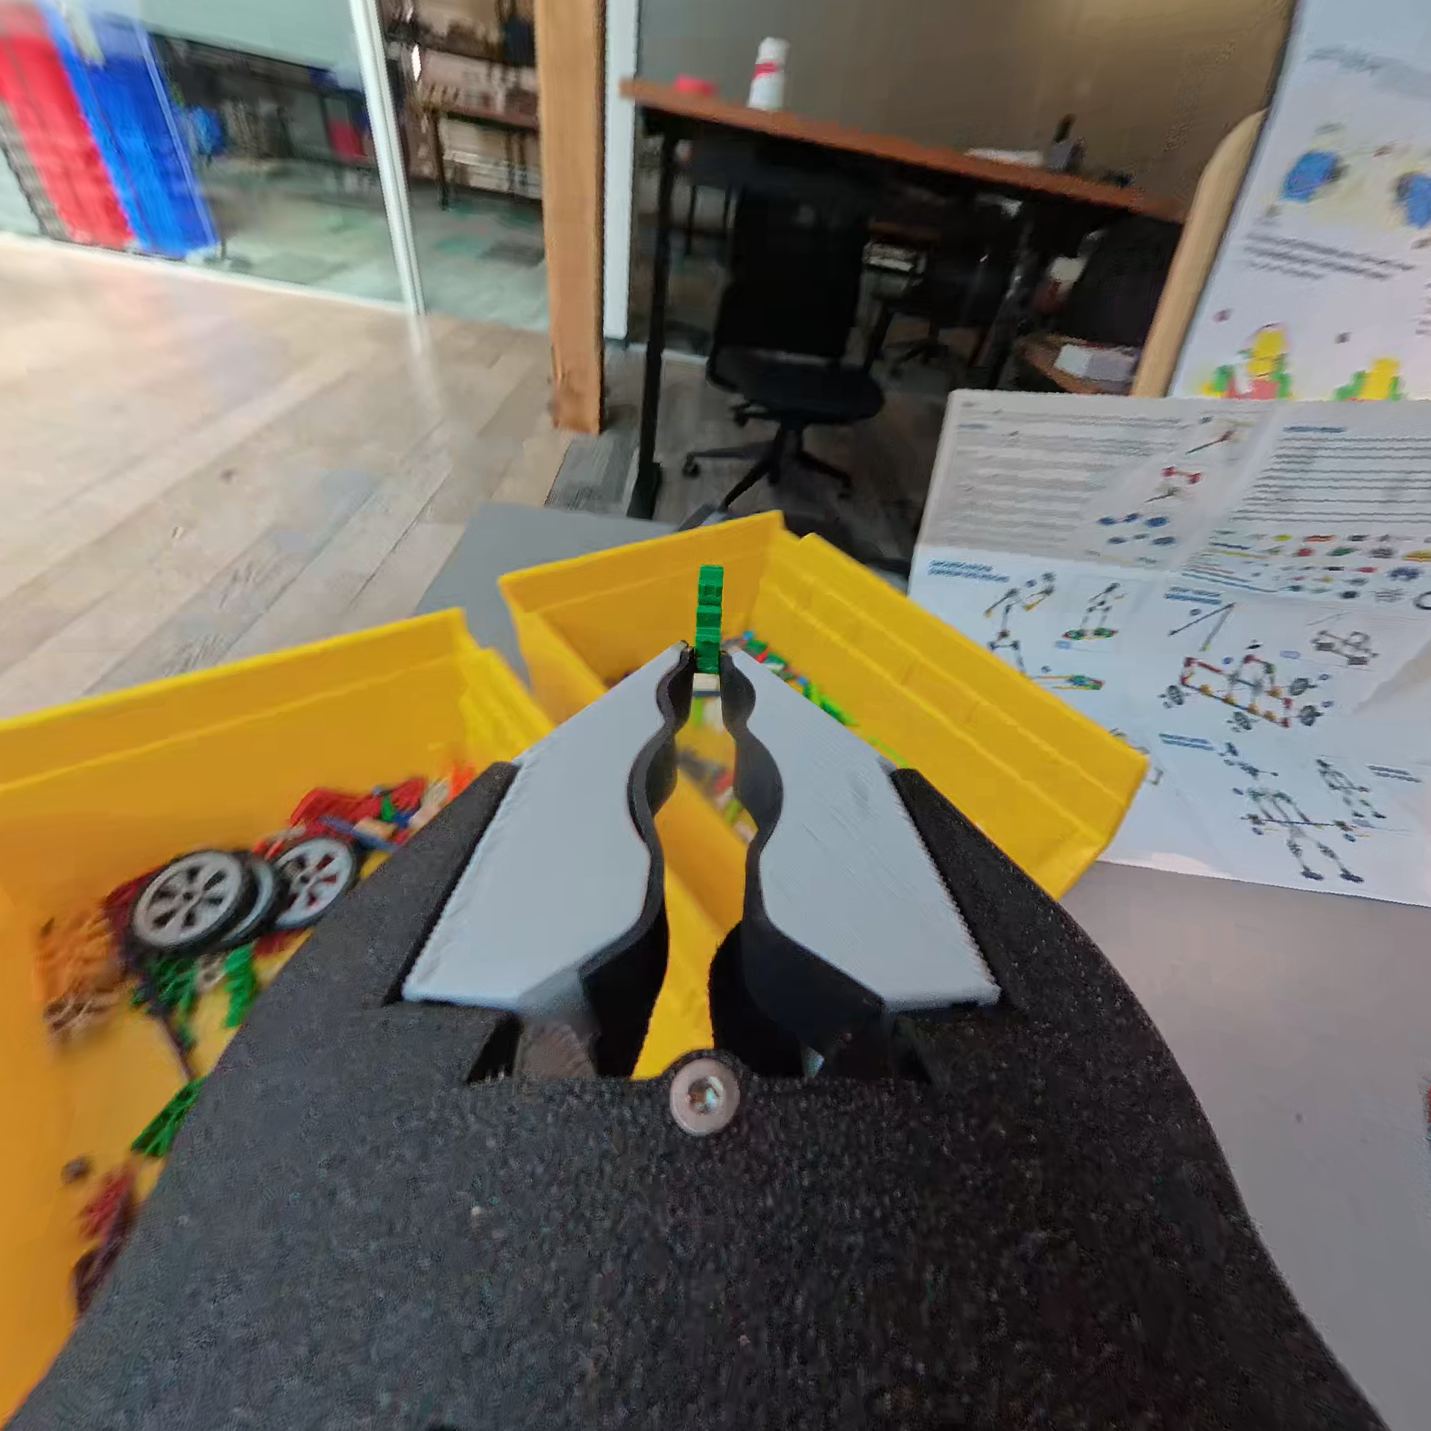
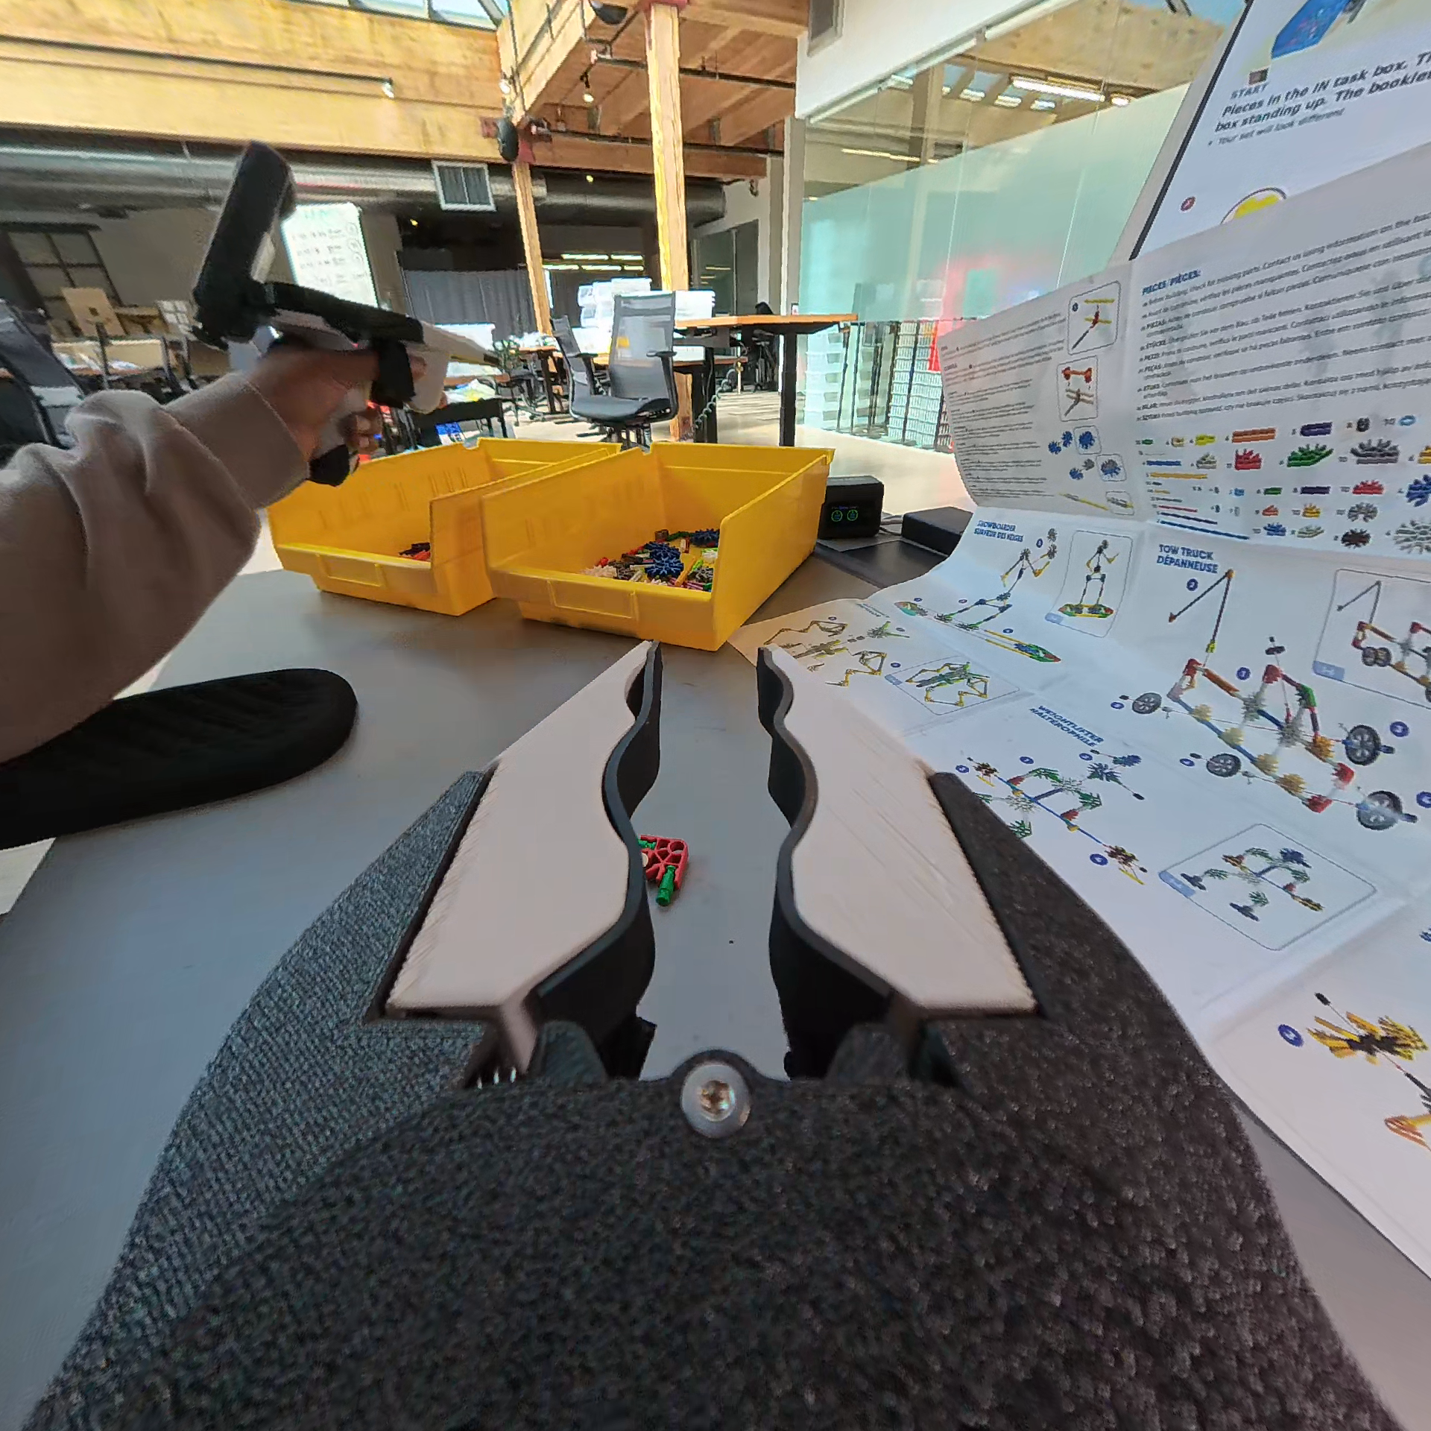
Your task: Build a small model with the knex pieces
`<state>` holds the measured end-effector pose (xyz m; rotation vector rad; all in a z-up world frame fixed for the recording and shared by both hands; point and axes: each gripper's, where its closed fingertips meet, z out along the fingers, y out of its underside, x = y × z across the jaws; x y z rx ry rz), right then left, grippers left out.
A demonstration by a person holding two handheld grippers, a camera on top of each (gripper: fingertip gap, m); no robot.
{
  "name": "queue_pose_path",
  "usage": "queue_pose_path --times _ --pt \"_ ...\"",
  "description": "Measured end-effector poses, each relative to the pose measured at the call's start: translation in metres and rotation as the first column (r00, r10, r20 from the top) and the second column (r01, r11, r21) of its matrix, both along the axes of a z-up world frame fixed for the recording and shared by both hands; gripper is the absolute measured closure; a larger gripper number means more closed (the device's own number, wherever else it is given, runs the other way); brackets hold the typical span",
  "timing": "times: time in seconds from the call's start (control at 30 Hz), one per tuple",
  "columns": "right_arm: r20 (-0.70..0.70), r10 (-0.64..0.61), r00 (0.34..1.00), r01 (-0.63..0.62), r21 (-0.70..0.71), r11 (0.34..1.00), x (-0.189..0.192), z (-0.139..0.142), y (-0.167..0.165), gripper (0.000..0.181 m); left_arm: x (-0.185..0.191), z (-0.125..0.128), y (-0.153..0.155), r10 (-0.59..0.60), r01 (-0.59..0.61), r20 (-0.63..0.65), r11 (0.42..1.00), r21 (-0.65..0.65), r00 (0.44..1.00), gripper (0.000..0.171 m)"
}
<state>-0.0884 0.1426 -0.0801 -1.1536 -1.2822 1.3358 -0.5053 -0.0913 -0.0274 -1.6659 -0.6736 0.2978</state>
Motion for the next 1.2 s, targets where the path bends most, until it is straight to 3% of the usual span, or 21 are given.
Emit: queue_pose_path --times 0.13,0.27,0.4,0.53,0.6,0.7,0.83,0.9,1.03,1.2 --pt "0.039 0.013 0.999 -0.014 0.050 0.999 -0.003 -0.006 -0.004 0.159 -0.042 -0.053 -0.068 0.134 -0.120 0.166 0.988 -0.096 0.977 0.167" --pt "0.113 0.066 0.991 -0.070 0.033 0.997 -0.008 -0.022 -0.013 0.158 -0.038 -0.066 -0.080 0.131 -0.121 0.168 0.990 -0.070 0.977 0.166" --pt "0.160 0.089 0.983 -0.091 0.005 0.996 -0.010 -0.033 -0.016 0.159 -0.015 -0.052 -0.052 0.035 -0.037 0.113 0.999 0.009 0.993 0.159" --pt "0.165 0.080 0.983 -0.085 0.021 0.996 -0.009 -0.033 -0.015 0.159 0.063 -0.024 0.024 -0.237 0.238 -0.036 0.971 0.028 0.971 0.153" --pt "0.168 0.078 0.983 -0.083 0.022 0.996 -0.010 -0.033 -0.015 0.159 0.120 -0.026 0.072 -0.411 0.410 -0.079 0.911 -0.034 0.908 0.150" --pt "0.167 0.071 0.983 -0.076 0.028 0.997 -0.009 -0.034 -0.015 0.159 0.209 -0.044 0.139 -0.648 0.634 -0.091 0.759 -0.149 0.756 0.147" --pt "0.171 0.046 0.984 -0.055 0.050 0.997 -0.008 -0.035 -0.011 0.159 0.298 -0.075 0.197 -0.826 0.791 -0.055 0.554 -0.260 0.561 0.145" --pt "0.170 0.042 0.984 -0.051 0.050 0.997 -0.007 -0.035 -0.010 0.159 0.324 -0.089 0.214 -0.870 0.832 -0.026 0.479 -0.281 0.492 0.143" --pt "0.173 0.040 0.984 -0.049 0.048 0.998 -0.007 -0.035 -0.009 0.159 0.350 -0.119 0.222 -0.908 0.878 0.051 0.387 -0.283 0.417 0.135" --pt "0.177 0.044 0.983 -0.053 0.049 0.997 -0.009 -0.036 -0.011 0.159 0.349 -0.127 0.209 -0.919 0.898 0.078 0.357 -0.256 0.387 0.127"
